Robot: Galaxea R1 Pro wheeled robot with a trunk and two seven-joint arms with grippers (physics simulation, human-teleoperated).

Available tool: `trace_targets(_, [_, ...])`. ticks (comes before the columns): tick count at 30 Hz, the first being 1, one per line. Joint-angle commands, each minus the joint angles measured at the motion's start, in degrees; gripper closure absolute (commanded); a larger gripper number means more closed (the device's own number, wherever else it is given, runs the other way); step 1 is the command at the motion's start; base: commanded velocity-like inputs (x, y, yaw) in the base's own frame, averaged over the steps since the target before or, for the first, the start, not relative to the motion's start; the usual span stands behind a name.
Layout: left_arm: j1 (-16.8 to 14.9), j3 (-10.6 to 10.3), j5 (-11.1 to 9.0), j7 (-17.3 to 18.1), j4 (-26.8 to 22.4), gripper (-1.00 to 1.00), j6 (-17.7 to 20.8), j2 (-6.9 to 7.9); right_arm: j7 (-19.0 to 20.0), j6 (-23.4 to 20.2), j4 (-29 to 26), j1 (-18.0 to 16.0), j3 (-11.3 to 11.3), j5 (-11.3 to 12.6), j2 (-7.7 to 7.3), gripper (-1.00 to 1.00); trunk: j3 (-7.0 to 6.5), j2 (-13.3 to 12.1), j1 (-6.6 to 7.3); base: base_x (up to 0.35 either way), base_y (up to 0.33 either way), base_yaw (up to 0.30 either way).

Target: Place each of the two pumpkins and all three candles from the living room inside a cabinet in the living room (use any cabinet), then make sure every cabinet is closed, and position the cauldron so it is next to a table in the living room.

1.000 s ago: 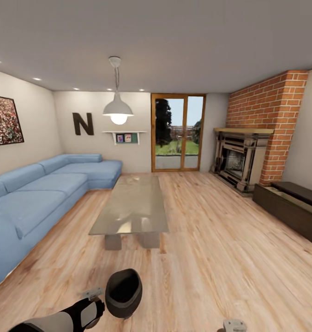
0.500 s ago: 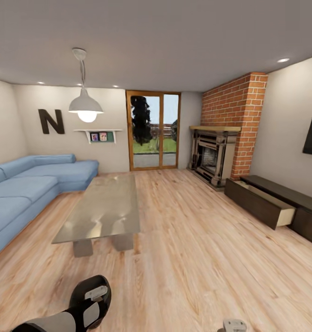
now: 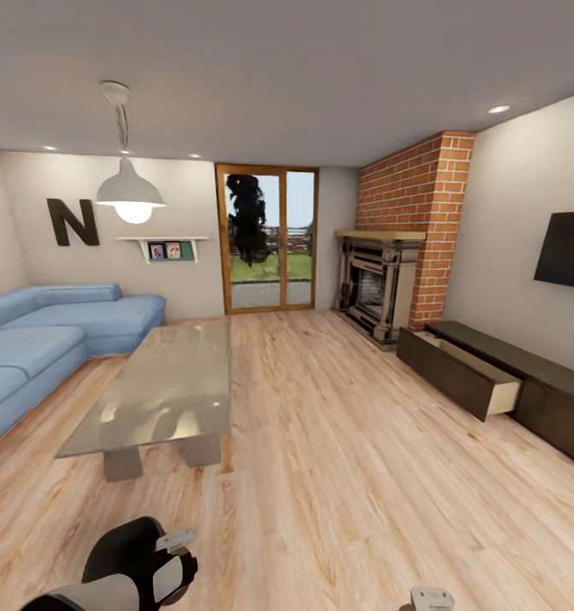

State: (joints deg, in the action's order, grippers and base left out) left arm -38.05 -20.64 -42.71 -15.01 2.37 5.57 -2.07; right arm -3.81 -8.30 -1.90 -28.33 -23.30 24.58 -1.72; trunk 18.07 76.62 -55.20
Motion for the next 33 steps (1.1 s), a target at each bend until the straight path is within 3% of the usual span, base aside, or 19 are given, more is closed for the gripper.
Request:
trace_targets(1, [-0.1, -0.6, -0.3, -0.1, 0.1, 1.0, 0.1, -0.04, -0.2, -0.4, -0.2, 0.0, -0.5, 0.5, -0.03, 1.0, 0.07, 0.0, -0.01, 0.153, -0.289, 0.0])
trace_targets(33, [0.2, -0.6, -0.3, -0.1, 0.1, 1.0, 0.1, -0.13, -0.2, -0.4, -0.2, 0.0, -0.6, 0.5, 0.05, 1.0, 0.07, 0.0, -0.01, 0.228, -0.223, 0.0])
